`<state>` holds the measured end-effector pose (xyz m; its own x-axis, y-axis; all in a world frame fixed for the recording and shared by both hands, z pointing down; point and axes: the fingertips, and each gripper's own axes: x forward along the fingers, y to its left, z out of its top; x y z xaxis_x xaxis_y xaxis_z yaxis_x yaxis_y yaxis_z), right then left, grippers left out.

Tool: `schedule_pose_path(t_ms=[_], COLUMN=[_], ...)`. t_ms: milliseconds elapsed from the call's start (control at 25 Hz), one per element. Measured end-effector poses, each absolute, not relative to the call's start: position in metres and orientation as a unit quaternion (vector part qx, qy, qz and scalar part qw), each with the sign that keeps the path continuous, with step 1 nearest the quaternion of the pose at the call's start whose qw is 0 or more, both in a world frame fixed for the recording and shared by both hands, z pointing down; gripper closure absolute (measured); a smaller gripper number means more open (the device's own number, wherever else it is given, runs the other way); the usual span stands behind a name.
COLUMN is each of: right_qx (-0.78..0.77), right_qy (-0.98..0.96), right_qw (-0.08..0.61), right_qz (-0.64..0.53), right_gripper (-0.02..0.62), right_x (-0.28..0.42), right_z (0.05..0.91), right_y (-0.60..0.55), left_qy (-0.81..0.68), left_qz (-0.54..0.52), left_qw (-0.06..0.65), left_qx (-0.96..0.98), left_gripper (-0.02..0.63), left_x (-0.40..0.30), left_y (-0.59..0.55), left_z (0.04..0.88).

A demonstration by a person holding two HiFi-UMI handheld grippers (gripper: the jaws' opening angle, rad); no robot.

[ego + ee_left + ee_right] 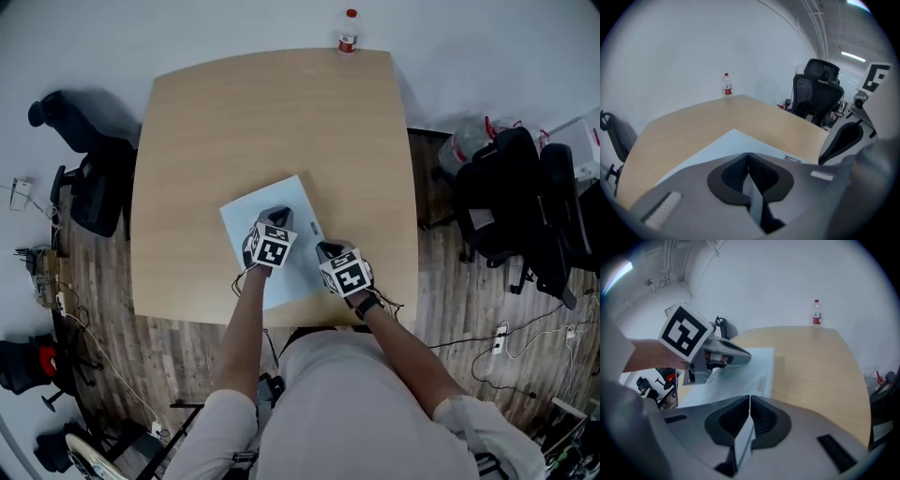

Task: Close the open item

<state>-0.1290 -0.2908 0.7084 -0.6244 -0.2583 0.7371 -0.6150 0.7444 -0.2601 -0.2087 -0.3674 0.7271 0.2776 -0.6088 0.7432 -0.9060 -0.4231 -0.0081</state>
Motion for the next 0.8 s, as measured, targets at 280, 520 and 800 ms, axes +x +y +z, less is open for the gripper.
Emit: schedule_pose_path(t_ms=[280,520,800], right_qx=[0.256,0.265,0.275], right_qy=[-0.898,-0.925,-0.945], right_qw=[0.276,0.236,0.164], right_qz=[0.229,0.139,0.074], right_gripper=[0.580,0.580,0.580], right_x=[-0.133,-0.131,-0.125], right_z=[0.647,0.582,0.505], right_y=[-0.312,-0.327,-0.337], left_qy=[-0.553,-0.611,-0.673], left_qz=[0.291,0.245,0.166], left_qw=[0.209,0.166,0.126], left_qx=[0.752,0.734,0.710], left_gripper=[0.595,0.595,0.595], left_x=[-0.209,-0.214,-0.214], left_y=[-0.345,-0.327,-0.301], left_z=[0.683,0.611,0.525])
